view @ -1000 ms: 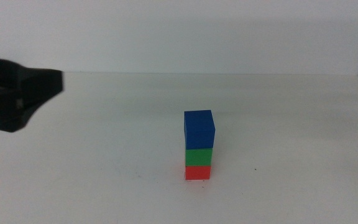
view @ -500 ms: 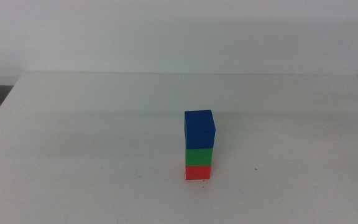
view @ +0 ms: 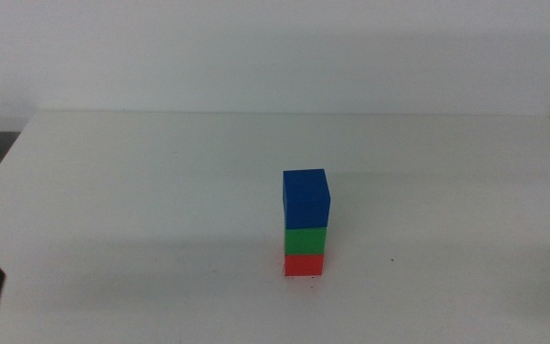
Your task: Stack red cubes first, then green, then blue cubes in a specific spot.
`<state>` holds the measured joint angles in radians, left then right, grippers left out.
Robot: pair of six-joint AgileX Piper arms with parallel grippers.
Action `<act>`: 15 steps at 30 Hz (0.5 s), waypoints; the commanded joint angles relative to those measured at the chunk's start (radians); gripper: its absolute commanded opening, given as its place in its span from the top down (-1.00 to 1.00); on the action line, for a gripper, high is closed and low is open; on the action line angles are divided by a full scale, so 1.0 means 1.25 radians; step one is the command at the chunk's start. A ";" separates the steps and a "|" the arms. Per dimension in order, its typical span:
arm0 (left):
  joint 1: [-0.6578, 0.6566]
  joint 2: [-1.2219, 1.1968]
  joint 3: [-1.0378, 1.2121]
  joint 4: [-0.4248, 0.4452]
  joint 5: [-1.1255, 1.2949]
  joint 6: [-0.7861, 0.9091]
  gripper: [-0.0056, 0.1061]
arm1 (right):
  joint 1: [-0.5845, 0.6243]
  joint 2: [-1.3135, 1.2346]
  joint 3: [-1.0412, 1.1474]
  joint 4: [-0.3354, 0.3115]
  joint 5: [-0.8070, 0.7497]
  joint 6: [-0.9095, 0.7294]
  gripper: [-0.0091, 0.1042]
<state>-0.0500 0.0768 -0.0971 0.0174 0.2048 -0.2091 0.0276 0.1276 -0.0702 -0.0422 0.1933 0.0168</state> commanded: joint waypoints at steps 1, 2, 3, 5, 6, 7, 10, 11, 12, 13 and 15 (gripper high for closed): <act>0.000 -0.033 0.043 0.001 -0.024 0.000 -0.78 | -0.030 -0.071 0.048 -0.005 -0.023 -0.009 -0.79; 0.000 -0.045 0.058 0.001 -0.027 0.000 -0.78 | -0.039 -0.100 0.056 -0.005 -0.023 -0.009 -0.79; 0.000 -0.056 0.072 0.001 -0.035 0.000 -0.78 | -0.043 -0.102 0.056 -0.005 -0.023 -0.009 -0.79; 0.000 -0.061 0.078 0.001 -0.050 0.000 -0.78 | -0.046 -0.102 0.056 -0.005 -0.016 -0.009 -0.79; 0.000 -0.061 0.078 0.001 -0.041 0.000 -0.78 | -0.046 -0.102 0.056 -0.005 -0.019 -0.009 -0.79; 0.000 -0.061 0.078 0.001 -0.018 0.000 -0.78 | -0.046 -0.102 0.056 -0.005 -0.028 -0.009 -0.79; 0.000 -0.061 0.078 0.001 -0.043 0.000 -0.78 | -0.046 -0.102 0.056 -0.004 -0.030 -0.009 -0.79; 0.000 -0.061 0.078 0.001 -0.060 0.000 -0.78 | -0.046 -0.102 0.056 -0.004 -0.030 -0.009 -0.79; 0.000 -0.061 0.078 0.007 -0.075 0.000 -0.78 | -0.046 -0.102 0.056 -0.004 -0.030 -0.009 -0.79; 0.000 -0.061 0.078 0.012 -0.086 0.000 -0.78 | -0.046 -0.102 0.056 -0.004 -0.030 -0.009 -0.79; 0.000 -0.061 0.078 0.012 -0.104 0.000 -0.78 | -0.046 -0.102 0.056 -0.004 -0.030 -0.009 -0.79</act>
<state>-0.0500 0.0048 -0.0008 0.0253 0.1106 -0.2091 -0.0219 0.0052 -0.0028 -0.0422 0.1668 0.0168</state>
